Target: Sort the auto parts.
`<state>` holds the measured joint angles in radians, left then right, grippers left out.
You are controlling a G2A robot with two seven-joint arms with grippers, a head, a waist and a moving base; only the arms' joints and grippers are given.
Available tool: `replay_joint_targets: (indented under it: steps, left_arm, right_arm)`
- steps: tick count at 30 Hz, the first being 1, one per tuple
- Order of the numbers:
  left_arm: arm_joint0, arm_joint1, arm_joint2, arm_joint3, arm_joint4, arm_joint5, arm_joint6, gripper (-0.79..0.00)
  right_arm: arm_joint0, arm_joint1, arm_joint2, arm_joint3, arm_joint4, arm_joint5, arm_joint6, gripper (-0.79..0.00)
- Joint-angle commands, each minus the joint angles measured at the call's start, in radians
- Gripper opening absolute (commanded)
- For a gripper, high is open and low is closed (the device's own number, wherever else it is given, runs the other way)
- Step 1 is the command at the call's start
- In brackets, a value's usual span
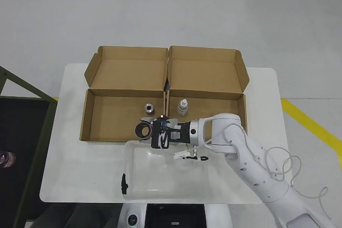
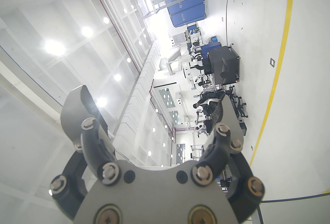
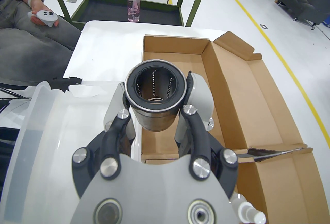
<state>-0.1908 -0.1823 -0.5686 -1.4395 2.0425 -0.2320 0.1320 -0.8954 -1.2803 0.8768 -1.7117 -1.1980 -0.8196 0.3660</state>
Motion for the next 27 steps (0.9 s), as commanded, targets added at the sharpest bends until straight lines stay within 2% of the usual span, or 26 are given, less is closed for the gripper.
replay_joint_targets:
  steps: [1, 12, 27]
  left_arm:
    - [0.0, 0.0, 0.0, 0.0, 0.0, 0.0, 0.0, 0.0]
    - [0.0, 0.0, 0.0, 0.0, 0.0, 0.0, 0.0, 0.0]
    - [0.0, 0.0, 0.0, 0.0, 0.0, 0.0, 0.0, 0.0]
  right_arm:
    - [0.017, -0.004, -0.01, 0.02, 0.003, 0.009, 0.0, -0.785]
    - [0.14, -0.046, -0.097, 0.191, 0.038, 0.069, -0.002, -0.785]
    - [0.241, -0.104, -0.203, 0.374, 0.051, 0.124, 0.02, -0.785]
